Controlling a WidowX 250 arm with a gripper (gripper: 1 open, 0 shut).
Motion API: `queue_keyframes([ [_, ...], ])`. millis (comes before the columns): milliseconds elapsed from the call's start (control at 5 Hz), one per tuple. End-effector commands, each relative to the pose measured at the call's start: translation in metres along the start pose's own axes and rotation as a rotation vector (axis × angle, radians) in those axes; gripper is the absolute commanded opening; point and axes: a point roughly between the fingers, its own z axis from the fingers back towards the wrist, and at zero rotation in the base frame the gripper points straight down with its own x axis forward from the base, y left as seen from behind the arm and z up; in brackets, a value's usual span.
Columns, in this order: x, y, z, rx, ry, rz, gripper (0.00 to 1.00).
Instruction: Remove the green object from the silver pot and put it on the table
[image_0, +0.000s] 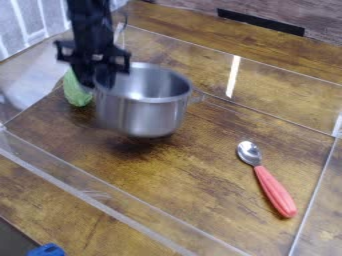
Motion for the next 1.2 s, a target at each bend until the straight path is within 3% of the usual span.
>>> queue_keyframes([
  [0,0.037,-0.018,0.074,0.011,-0.130,-0.090,0.00],
  [200,0.042,-0.047,0.061,0.012,-0.146,-0.135,0.00],
  [400,0.041,-0.065,0.059,0.024,-0.148,-0.106,0.00],
  [800,0.049,-0.071,0.057,0.053,-0.145,-0.043,0.00],
  [1000,0.047,-0.067,0.061,0.039,-0.153,-0.141,0.00],
])
